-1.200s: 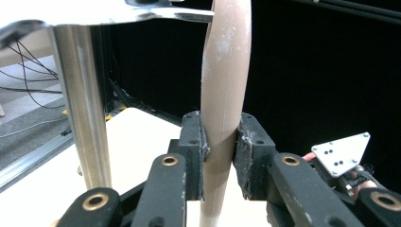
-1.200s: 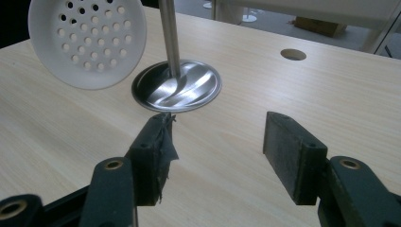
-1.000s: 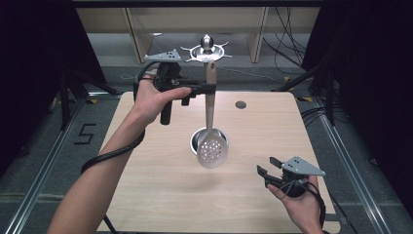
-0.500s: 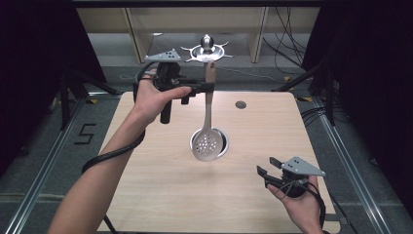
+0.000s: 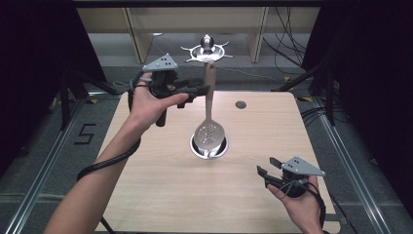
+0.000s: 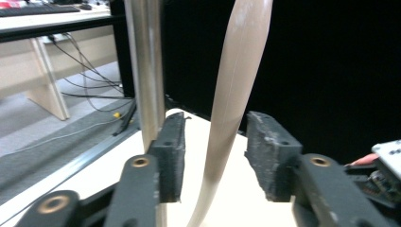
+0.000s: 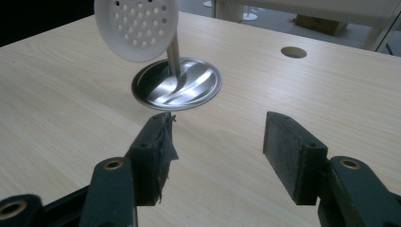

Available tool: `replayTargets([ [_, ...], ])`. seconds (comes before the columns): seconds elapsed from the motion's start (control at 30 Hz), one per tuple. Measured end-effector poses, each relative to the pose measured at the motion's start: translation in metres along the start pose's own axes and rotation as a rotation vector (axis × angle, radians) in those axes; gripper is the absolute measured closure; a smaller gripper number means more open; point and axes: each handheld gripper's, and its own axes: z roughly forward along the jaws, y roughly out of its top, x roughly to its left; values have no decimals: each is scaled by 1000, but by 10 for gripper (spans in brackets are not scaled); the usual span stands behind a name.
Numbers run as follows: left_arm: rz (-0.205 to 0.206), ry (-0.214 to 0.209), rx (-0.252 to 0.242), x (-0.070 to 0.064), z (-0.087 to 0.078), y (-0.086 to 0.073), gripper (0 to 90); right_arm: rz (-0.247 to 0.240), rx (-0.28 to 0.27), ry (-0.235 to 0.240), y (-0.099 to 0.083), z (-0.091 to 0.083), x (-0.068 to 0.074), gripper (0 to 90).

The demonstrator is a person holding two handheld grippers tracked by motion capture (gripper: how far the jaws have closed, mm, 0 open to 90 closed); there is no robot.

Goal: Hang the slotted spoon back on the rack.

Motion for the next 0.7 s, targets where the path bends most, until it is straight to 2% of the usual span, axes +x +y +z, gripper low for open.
replayTargets([
  [0.2, 50, 53, -4, -1, -15, -12, 428, 0, 3, -3, 0, 0, 0, 435],
  [0.27, 56, 61, -5, -2, -20, -17, 394, 0, 5, -3, 0, 0, 1, 434],
  [0.3, 61, 64, -2, -3, -22, -20, 381, -11, -11, -1, -1, 2, 0, 434],
  [0.37, 73, 73, 5, -5, -27, -27, 360, -13, 4, -3, -1, 2, 0, 434],
  [0.4, 79, 80, 7, -6, -29, -30, 353, 19, 3, 17, -1, 2, 2, 433],
  [0.43, 85, 86, 9, -7, -32, -33, 345, 41, 8, 18, -1, 2, 3, 434],
  [0.5, 90, 98, 11, -9, -37, -41, 332, 31, 25, 10, -1, 1, 3, 433],
  [0.57, 88, 104, 16, -10, -42, -50, 323, 3, 14, 10, -1, 2, 1, 432],
  [0.63, 90, 108, 37, -11, -46, -61, 320, 16, 16, 11, 0, 1, 2, 432],
  [0.67, 89, 110, 48, -12, -48, -68, 319, 45, 33, 11, -1, 0, 4, 432],
  [0.7, 88, 112, 60, -12, -50, -74, 318, 0, 16, 7, -1, 1, 1, 431],
])
